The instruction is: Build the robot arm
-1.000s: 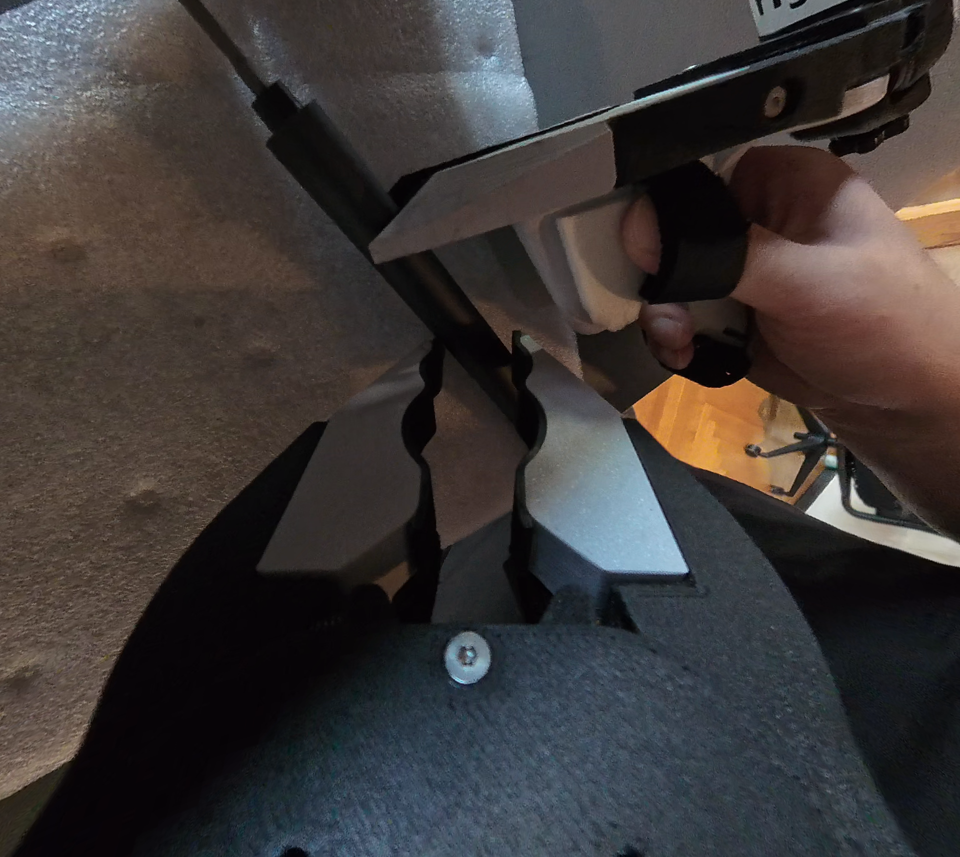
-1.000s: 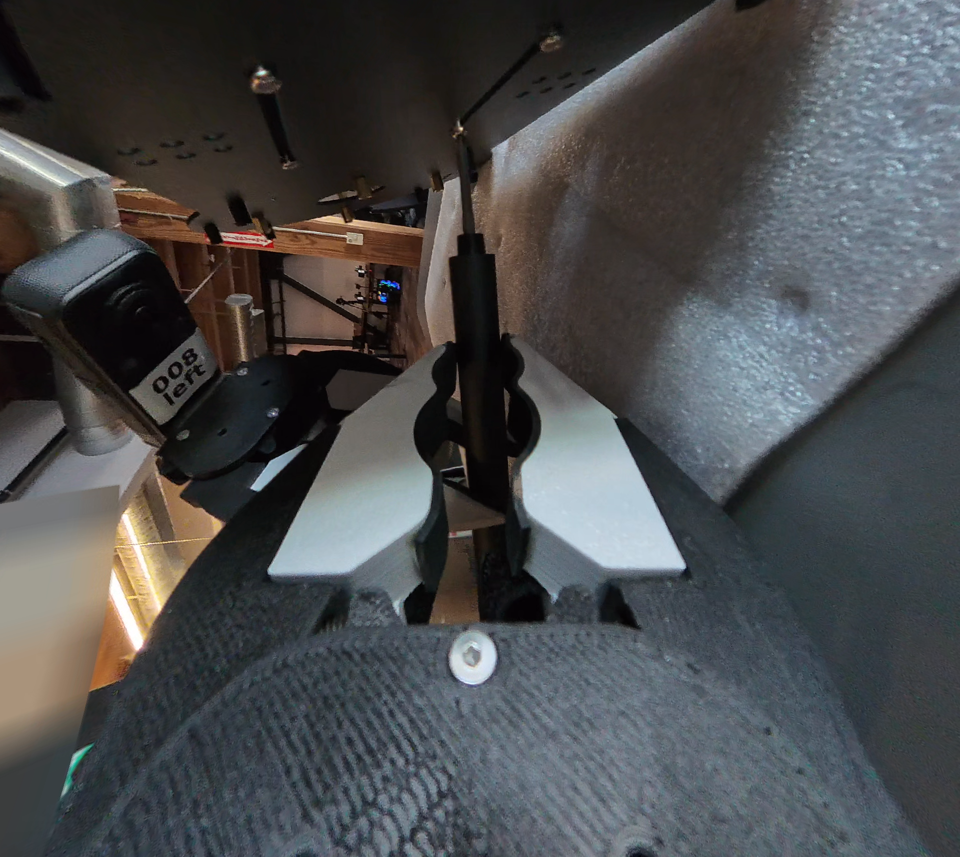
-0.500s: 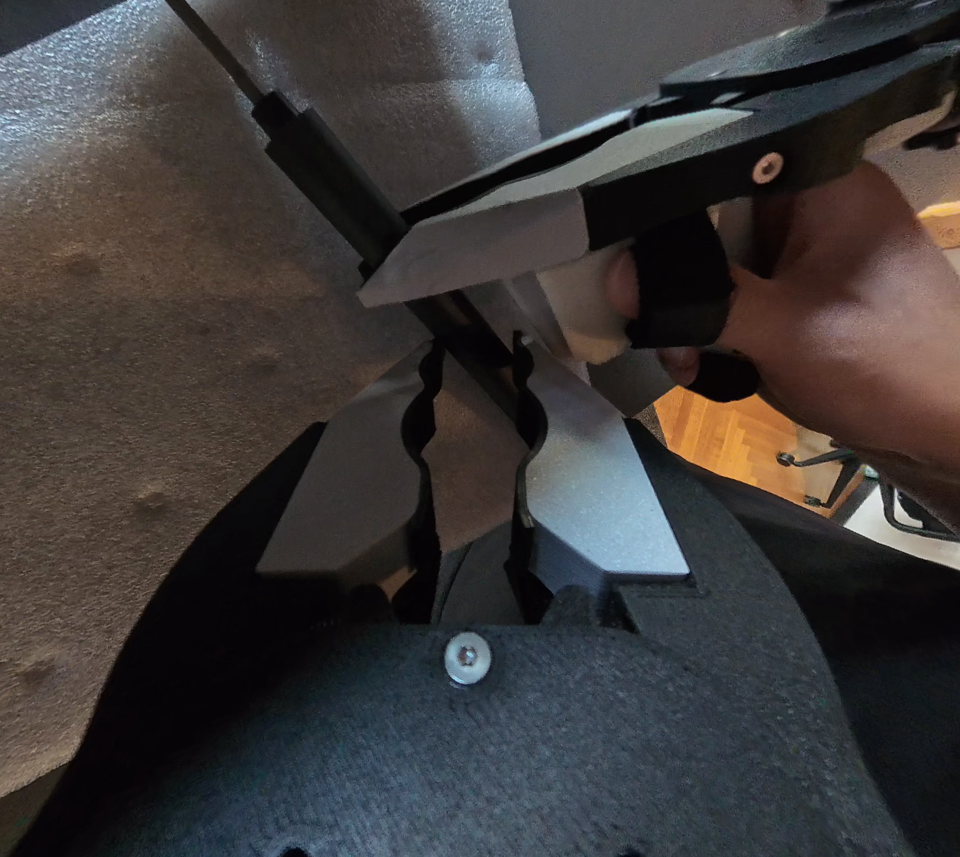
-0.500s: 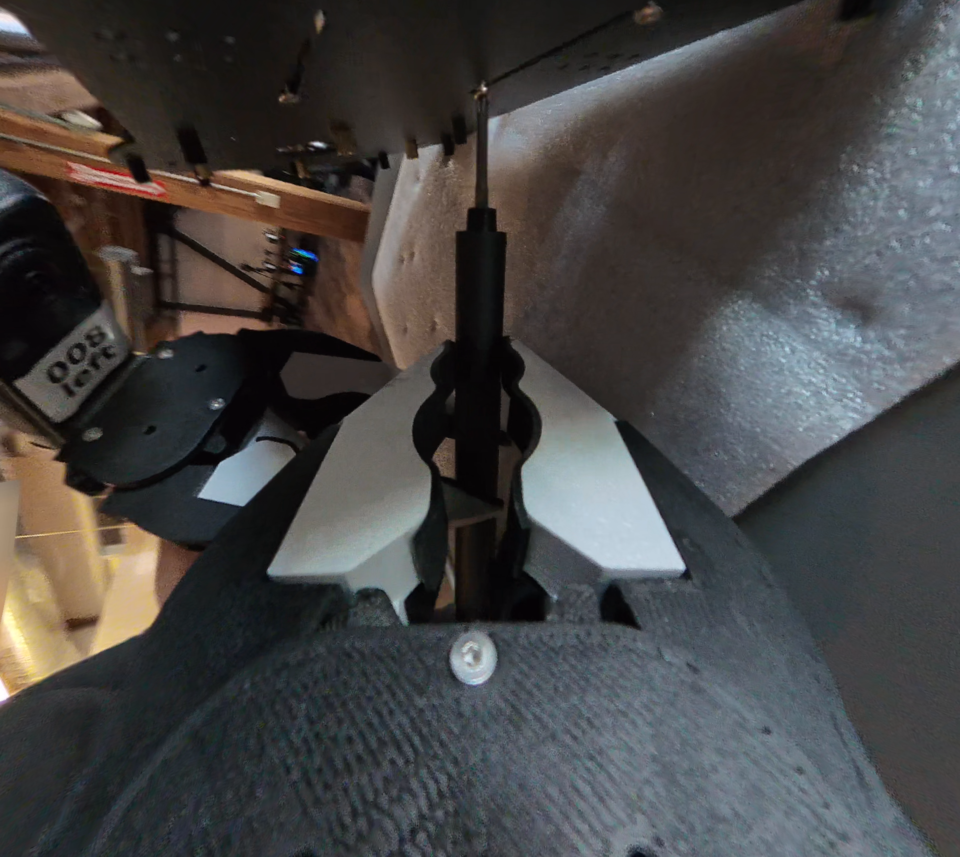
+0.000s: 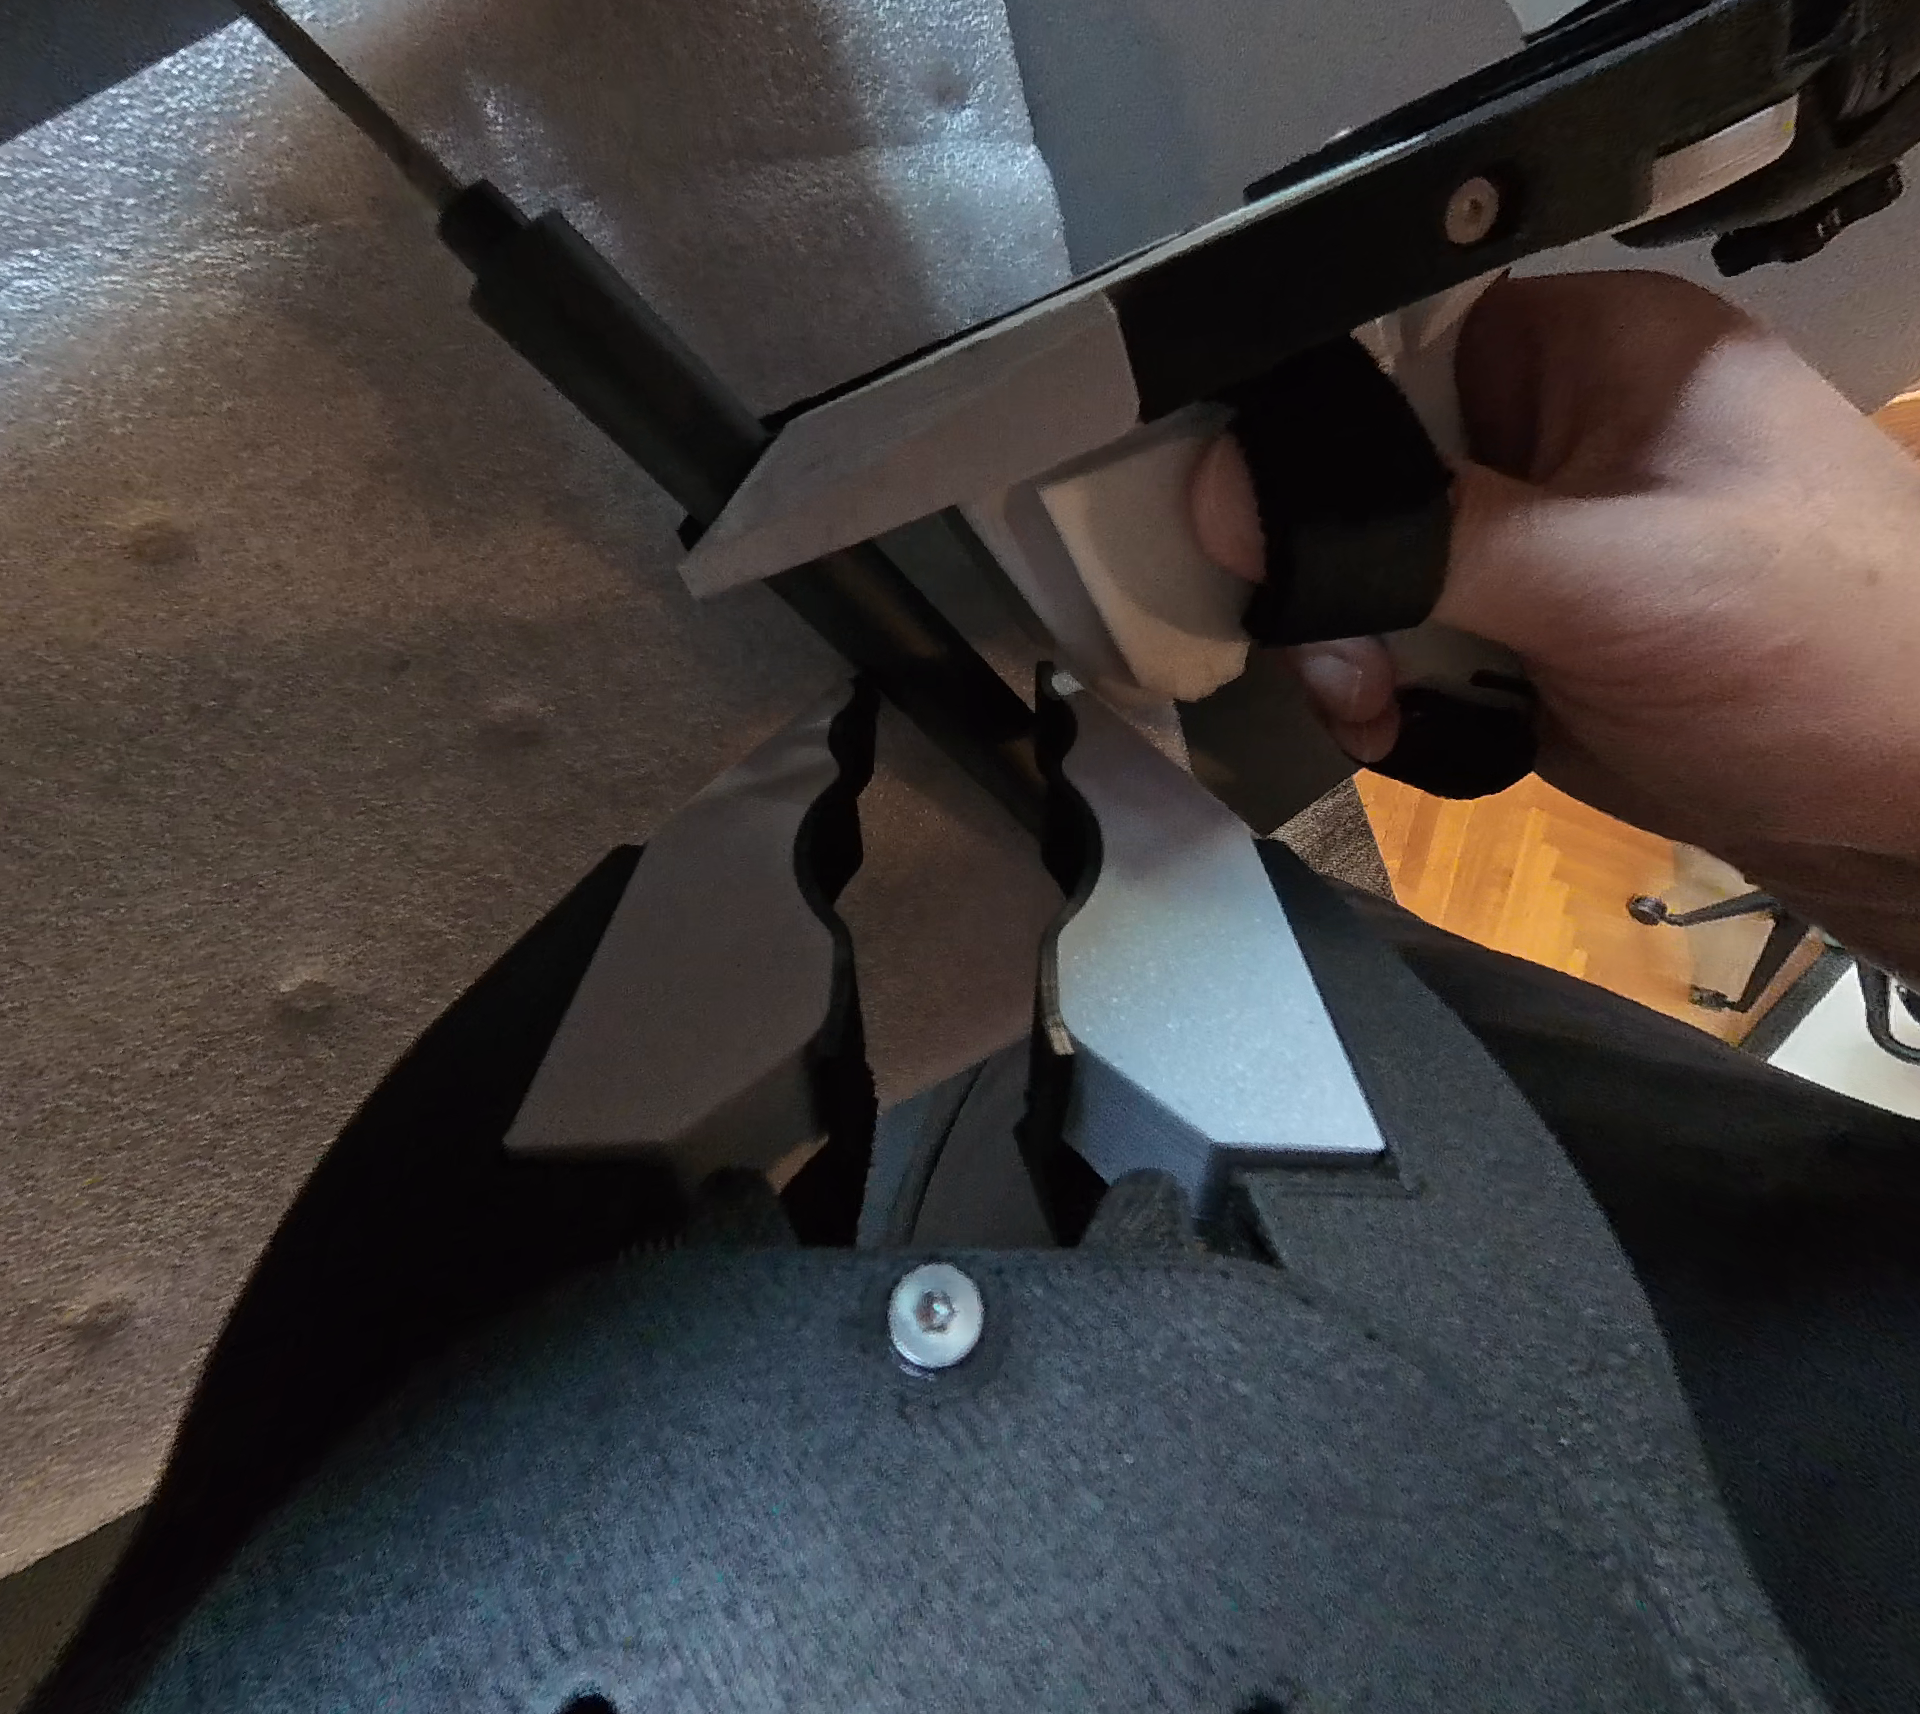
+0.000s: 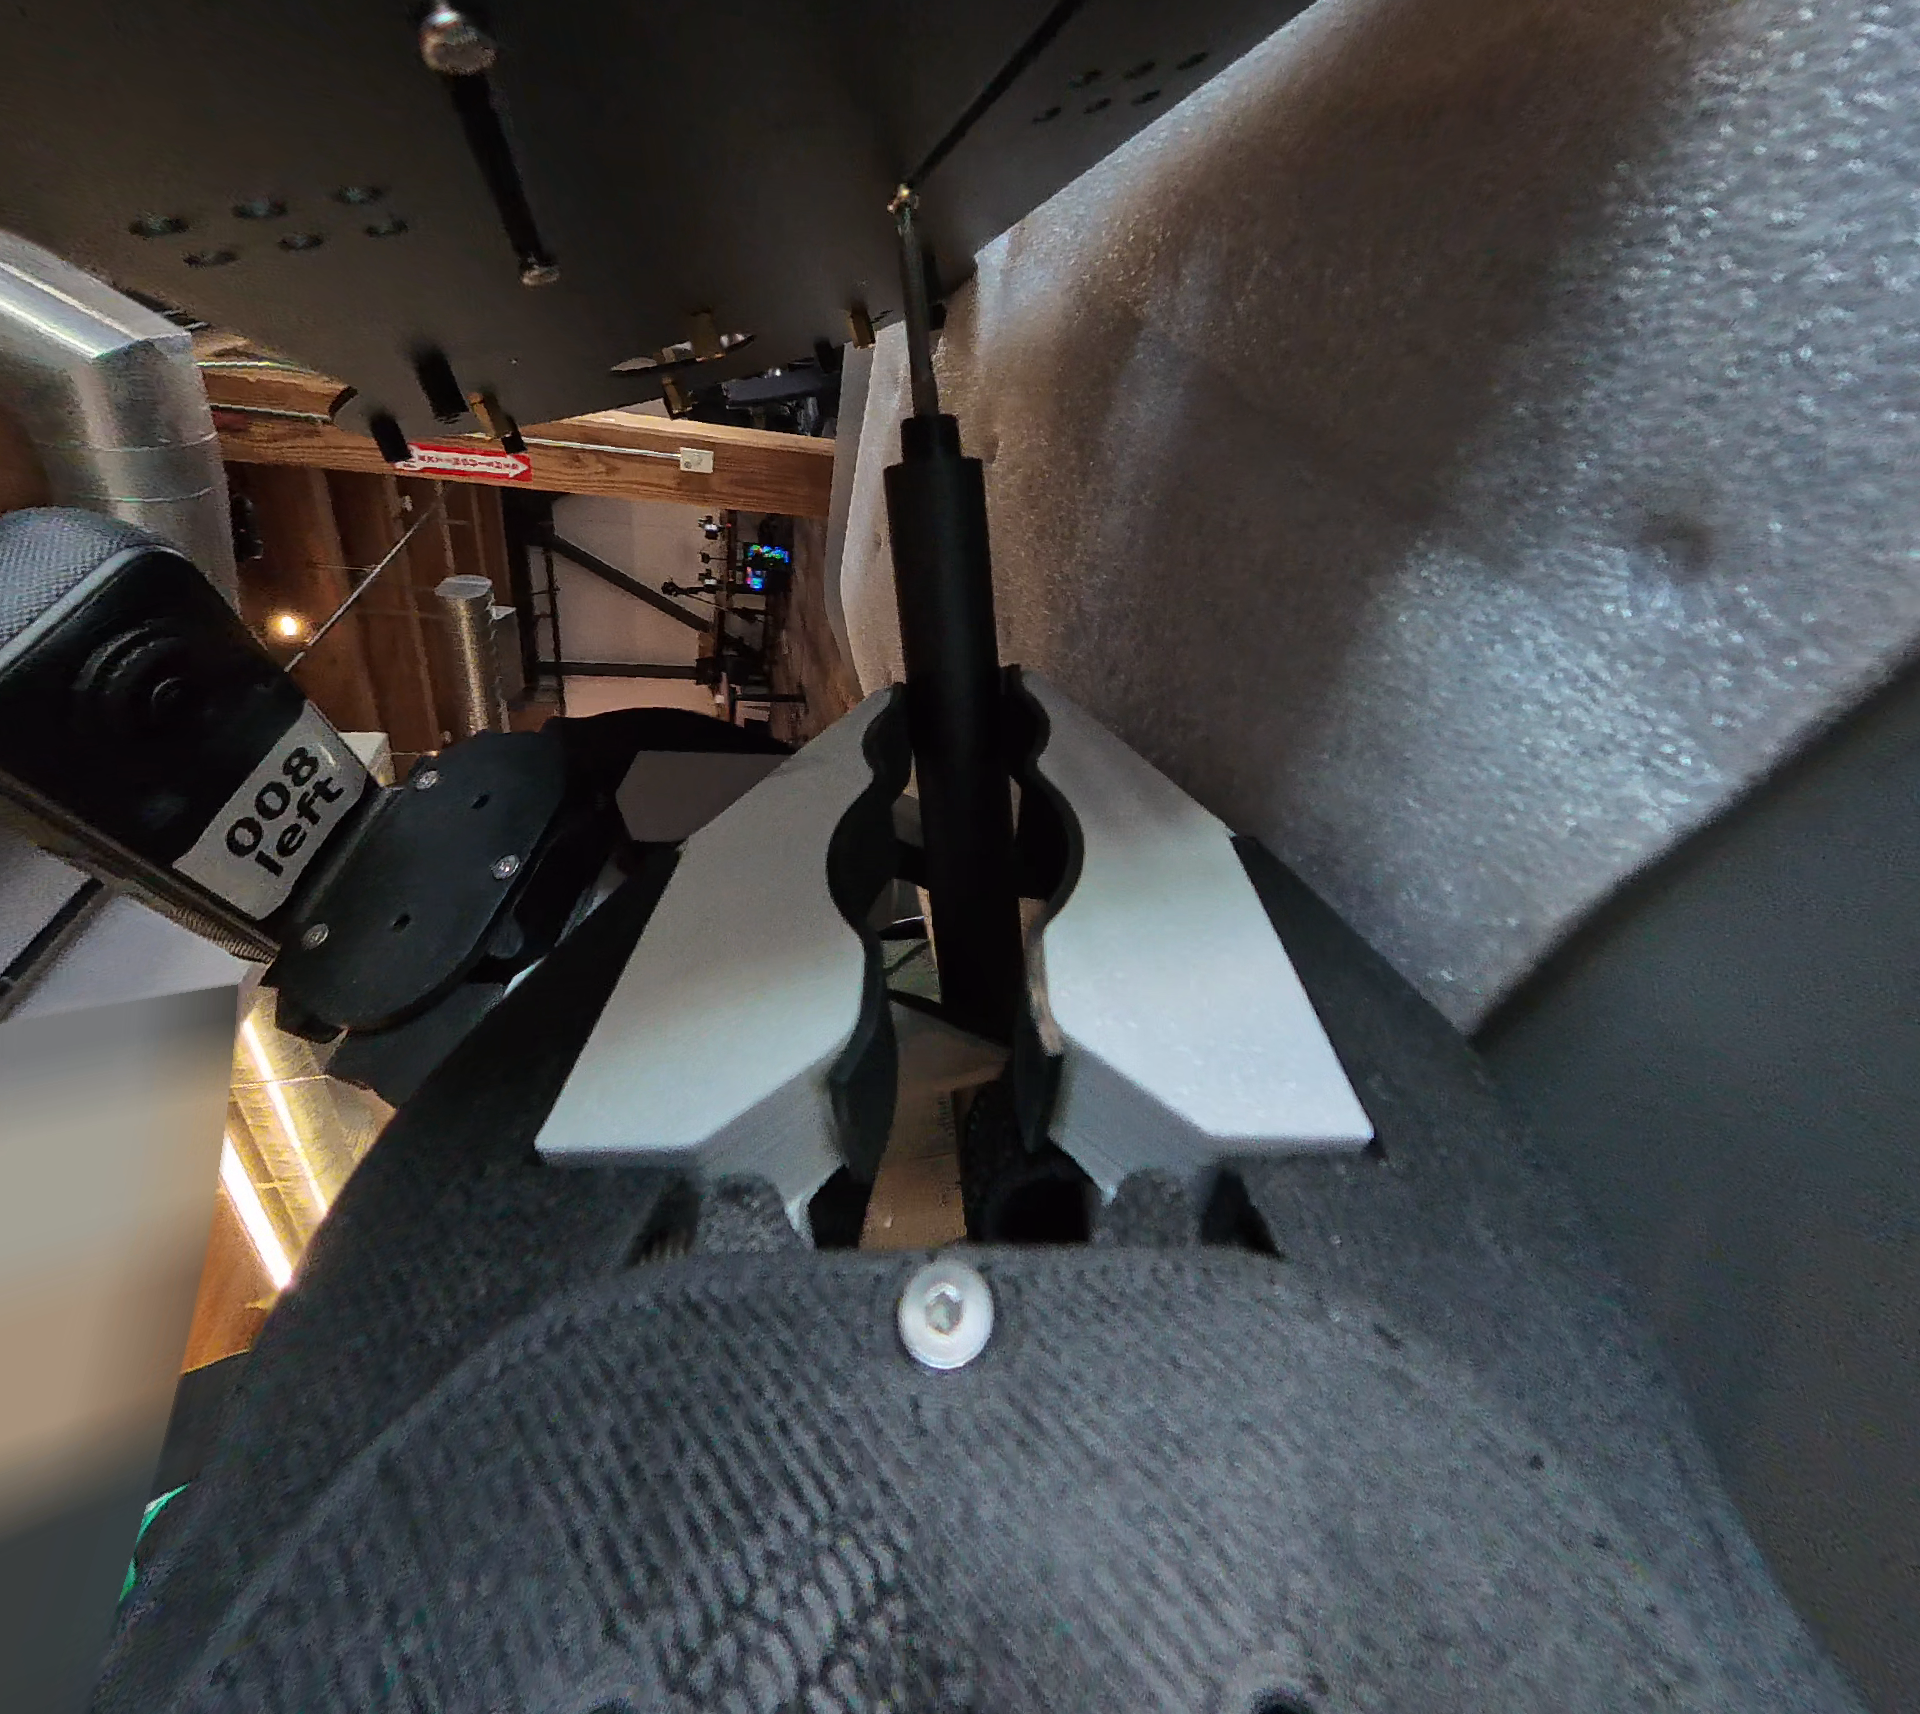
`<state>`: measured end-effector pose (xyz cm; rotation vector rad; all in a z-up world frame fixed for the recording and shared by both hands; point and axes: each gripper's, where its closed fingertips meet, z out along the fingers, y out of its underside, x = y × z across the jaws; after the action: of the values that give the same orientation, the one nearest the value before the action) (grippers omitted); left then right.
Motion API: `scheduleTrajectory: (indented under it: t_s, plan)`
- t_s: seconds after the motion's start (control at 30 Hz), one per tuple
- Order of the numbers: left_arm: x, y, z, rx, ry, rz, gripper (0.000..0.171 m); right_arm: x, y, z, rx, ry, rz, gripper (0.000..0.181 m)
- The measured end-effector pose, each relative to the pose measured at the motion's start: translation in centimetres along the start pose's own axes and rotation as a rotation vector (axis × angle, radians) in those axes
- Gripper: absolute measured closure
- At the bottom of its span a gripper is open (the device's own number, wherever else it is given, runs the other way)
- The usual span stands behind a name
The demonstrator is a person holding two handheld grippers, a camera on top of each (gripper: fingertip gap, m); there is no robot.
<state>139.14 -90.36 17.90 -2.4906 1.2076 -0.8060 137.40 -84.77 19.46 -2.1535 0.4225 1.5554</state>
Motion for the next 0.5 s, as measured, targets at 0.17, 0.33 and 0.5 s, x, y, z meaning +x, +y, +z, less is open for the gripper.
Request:
scheduleTrajectory:
  t_s: [0.17, 0.33, 0.5]
  plan:
    - [0.0, 0.1, 0.0, -0.018, -0.01, 0.012, 0.143, 0.0, 0.4, 0.0, -0.044, 0.011, 0.006, 0.159]
    - [0.0, 0.1, 0.0, -0.03, -0.008, 0.009, 0.144, 0.7, 1.1, -0.1, -0.157, 0.212, -0.191, 0.157]
    - [0.0, 0.1, 0.0, -0.028, -0.006, 0.007, 0.144, 1.2, 0.5, -0.4, -0.165, 0.396, -0.385, 0.158]
